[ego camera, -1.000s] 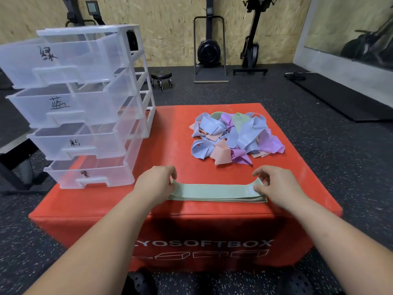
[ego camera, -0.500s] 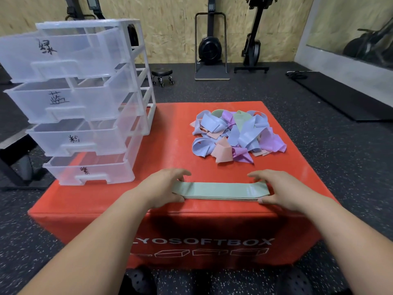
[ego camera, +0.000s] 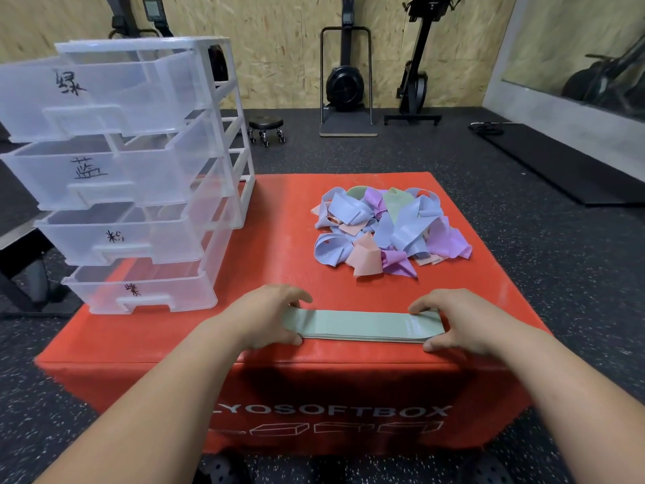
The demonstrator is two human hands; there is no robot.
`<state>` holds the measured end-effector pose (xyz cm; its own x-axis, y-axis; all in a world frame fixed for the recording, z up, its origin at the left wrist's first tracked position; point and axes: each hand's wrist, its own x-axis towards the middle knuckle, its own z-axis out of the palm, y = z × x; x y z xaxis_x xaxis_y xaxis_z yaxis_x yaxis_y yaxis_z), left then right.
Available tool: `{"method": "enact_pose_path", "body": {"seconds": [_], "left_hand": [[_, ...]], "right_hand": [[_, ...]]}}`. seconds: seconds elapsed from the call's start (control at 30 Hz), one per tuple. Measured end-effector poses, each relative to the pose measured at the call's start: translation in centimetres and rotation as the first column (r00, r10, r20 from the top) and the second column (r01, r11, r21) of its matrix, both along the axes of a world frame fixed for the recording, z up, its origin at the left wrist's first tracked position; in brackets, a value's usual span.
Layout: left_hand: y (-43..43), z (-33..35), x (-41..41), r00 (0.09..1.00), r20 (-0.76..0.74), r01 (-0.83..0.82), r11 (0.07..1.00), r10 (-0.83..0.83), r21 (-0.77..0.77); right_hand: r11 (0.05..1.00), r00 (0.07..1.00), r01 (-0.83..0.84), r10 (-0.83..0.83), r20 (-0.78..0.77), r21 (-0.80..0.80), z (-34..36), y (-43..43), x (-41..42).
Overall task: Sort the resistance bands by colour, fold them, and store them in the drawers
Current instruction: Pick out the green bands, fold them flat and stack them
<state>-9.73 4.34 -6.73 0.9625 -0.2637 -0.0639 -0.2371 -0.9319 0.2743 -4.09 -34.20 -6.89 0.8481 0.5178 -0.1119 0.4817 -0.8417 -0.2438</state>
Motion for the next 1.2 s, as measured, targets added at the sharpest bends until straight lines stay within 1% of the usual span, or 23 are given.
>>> {"method": "enact_pose_path", "body": {"seconds": [0.1,0.2,0.27,0.37,0.43,0.5,0.57,0.67,0.77,0.87,1.03,1.1,1.13,1.2], "left_hand": [[-0.1,0.2,0.8,1.0,0.016,0.028,0.997,-0.027,-0.066],[-0.5,0.4,1.9,0.997,0.069,0.029,0.989,-0.019,-0.144],[-1.2,0.4,2.9,0.994,0.106,0.037,0.983,-0.018,-0.179],[-2.7,0.3,4.8,0.986,0.166,0.057,0.983,-0.028,-0.174],[-3.6,0.3,6.4,0.979,0.202,0.058,0.986,-0.025,-0.159],[-4.3,0.2,7.9,0.973,0.232,0.057,0.986,-0.021,-0.153],[-4.9,0.0,9.4,0.965,0.261,0.052,0.986,-0.009,-0.16],[-5.6,-0.4,11.2,0.957,0.291,0.058,0.982,-0.003,-0.181],[-5.8,-0.9,12.7,0.955,0.295,0.073,0.983,-0.021,-0.168],[-5.4,-1.3,13.7,0.962,0.272,0.077,0.984,-0.032,-0.159],[-4.8,-1.8,14.8,0.961,0.278,0.044,0.975,0.019,-0.217],[-4.9,-1.9,15.2,0.957,0.285,0.018,0.97,0.054,-0.244],[-5.0,-1.9,15.3,0.954,0.291,0.008,0.965,0.071,-0.262],[-5.2,-1.8,15.4,0.949,0.301,-0.002,0.957,0.093,-0.29]], "right_hand": [[0.999,1.0,-0.008,0.008,-0.014,0.051,0.8,0.3,0.4],[0.985,0.998,0.054,-0.056,0.006,0.167,2.0,0.7,1.3],[0.975,0.994,0.092,-0.103,0.045,0.203,2.5,1.0,2.4],[0.968,0.982,0.134,-0.159,0.105,0.212,2.3,1.6,4.8],[0.957,0.974,0.166,-0.197,0.116,0.238,1.8,2.4,6.6],[0.954,0.962,0.202,-0.236,0.138,0.219,1.2,3.4,8.5],[0.963,0.955,0.219,-0.245,0.169,0.16,0.8,4.7,10.0],[0.969,0.954,0.236,-0.245,0.174,0.071,0.3,6.2,11.8],[0.965,0.951,0.262,-0.263,0.161,0.029,-0.5,6.4,13.2],[0.94,0.918,0.34,-0.327,0.223,-0.021,-0.8,5.3,14.3],[0.83,0.77,0.557,-0.531,0.353,0.032,-0.1,3.2,15.8],[0.804,0.744,0.594,-0.562,0.36,0.026,-0.4,3.0,15.8],[0.802,0.741,0.595,-0.57,0.354,0.048,-0.7,3.0,15.8],[0.828,0.757,0.551,-0.548,0.357,0.103,-1.3,3.5,15.8]]}}
